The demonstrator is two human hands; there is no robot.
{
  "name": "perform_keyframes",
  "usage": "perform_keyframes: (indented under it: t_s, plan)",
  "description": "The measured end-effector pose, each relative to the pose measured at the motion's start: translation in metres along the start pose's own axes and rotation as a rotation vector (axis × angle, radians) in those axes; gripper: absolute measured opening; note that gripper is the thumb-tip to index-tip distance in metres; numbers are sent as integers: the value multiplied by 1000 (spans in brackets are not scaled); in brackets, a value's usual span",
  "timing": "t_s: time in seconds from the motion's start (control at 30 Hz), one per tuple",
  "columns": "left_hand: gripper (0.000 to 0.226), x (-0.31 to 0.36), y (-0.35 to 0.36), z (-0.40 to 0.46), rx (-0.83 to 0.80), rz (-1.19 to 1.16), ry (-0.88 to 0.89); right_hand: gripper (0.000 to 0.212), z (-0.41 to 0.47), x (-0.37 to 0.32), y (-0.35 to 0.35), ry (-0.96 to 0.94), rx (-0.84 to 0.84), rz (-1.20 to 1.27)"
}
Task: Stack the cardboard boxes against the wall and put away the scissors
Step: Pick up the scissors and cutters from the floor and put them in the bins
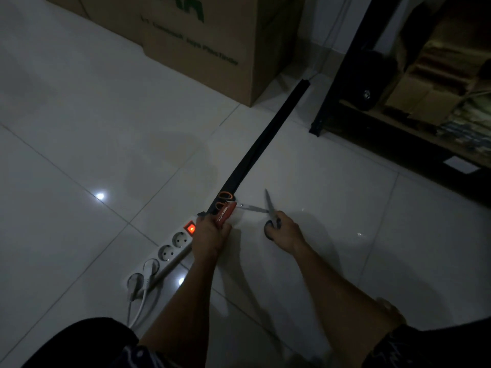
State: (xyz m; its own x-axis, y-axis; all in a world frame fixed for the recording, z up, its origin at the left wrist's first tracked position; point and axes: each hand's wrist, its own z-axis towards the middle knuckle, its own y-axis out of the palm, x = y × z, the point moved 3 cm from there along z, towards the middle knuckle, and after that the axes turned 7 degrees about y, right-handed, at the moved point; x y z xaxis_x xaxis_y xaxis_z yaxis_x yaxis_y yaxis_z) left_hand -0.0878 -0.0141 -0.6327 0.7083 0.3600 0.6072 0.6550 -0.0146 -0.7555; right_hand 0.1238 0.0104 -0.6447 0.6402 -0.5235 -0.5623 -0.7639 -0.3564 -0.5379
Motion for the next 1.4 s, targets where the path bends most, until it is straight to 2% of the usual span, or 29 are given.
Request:
perform_keyframes:
  t_s: [0.3,0.47,0.57,0.63,0.7,0.8,0.93,1.03,1.17,1.4]
  plan:
    - [44,21,-5,46,-41,-74,8,18,10,-9,17,80,-112,213]
    - [40,21,3,51,-170,38,-49,34,16,-7,16,61,-103,101]
    - [45,31,5,48,-243,31,-60,38,15,-6,12,85,-30,94]
    - [46,34,12,43,-313,8,-41,50,15,0,10,87,11,72]
    - [42,34,15,38,-267,-30,-32,61,13,4,10,96,47,43]
    - [41,36,13,34,-179,-64,-29,64,6,3,8,119,149,5]
    - [39,33,19,30,-326,-29,-42,76,4,-5,17,192,204,-82]
    - [36,26,21,30,-381,-101,-106,83,3,-7,20,268,268,-69]
    - [33,21,20,27,-345,-100,-112,94,1,-10,24,345,356,-111]
    - [29,22,9,26,-363,-134,-40,80,0,-21,31,331,424,-170]
